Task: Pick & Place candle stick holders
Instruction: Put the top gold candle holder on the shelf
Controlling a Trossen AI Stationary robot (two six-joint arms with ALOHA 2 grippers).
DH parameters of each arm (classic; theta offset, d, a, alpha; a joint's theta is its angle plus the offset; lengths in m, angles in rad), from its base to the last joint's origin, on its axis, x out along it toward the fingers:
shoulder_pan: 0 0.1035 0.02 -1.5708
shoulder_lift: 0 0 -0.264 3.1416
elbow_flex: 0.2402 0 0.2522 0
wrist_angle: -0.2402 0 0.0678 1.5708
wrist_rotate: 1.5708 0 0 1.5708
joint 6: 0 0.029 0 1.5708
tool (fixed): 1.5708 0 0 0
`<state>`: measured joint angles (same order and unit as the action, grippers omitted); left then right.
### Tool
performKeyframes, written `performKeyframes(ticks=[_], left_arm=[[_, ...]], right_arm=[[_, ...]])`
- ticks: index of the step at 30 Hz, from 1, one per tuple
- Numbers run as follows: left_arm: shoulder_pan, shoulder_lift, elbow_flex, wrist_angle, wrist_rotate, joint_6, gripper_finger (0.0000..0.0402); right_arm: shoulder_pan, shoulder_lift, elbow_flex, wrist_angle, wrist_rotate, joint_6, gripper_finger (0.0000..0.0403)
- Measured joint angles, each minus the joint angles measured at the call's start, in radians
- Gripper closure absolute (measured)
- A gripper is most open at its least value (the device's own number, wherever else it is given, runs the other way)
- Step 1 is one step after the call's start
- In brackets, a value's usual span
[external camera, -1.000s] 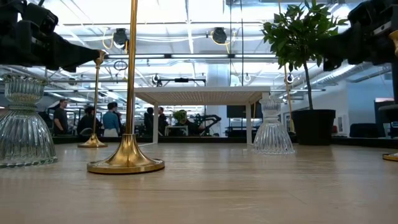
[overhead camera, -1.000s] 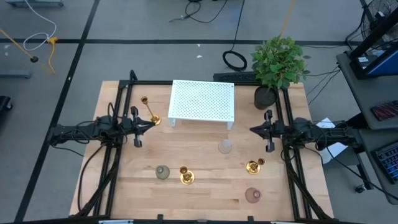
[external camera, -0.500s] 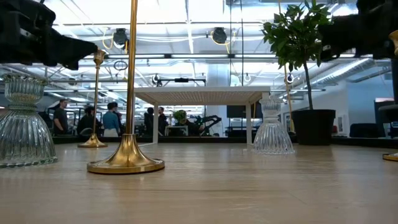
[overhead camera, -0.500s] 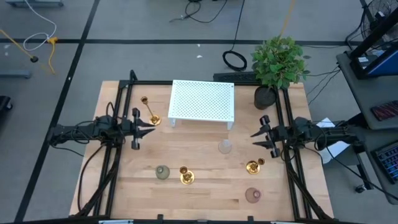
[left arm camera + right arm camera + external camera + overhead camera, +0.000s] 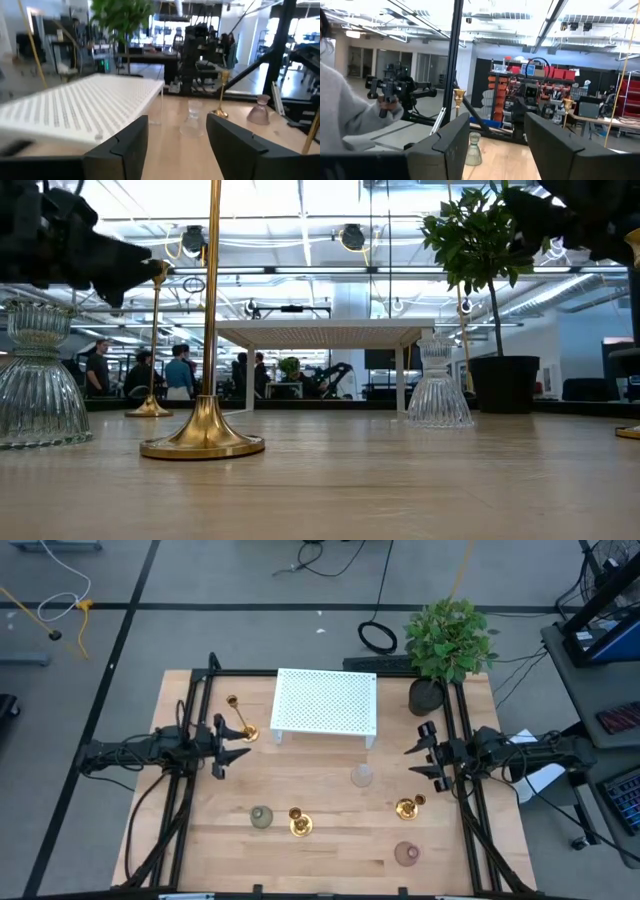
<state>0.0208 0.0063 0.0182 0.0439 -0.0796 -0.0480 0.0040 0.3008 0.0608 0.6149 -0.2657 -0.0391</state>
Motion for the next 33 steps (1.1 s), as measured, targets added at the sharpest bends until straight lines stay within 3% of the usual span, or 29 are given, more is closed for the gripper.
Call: performKeyframes(ticks=[5,13,27,33], left_arm=[[0.000,0.008,0.046,-0.133,-0.096,-0.023,0.0210],[-0.001,0.079,0.186,-0.401,-0.388,-0.100,0.0213],[-0.001,0.313,0.189,-0.385,-0.677,-0.128,0.0213],[0.015,0.403,0.189,-0.264,-0.682,-0.114,0.0213]], right_arm=[[0.000,0.025,0.000,0.018,0.000,0.000,0.0226],[0.000,0.064,0.000,0.017,0.001,0.000,0.0227],[0.000,0.116,0.000,0.017,0.001,-0.002,0.0232],[0.000,0.120,0.000,0.017,0.002,-0.003,0.0232]])
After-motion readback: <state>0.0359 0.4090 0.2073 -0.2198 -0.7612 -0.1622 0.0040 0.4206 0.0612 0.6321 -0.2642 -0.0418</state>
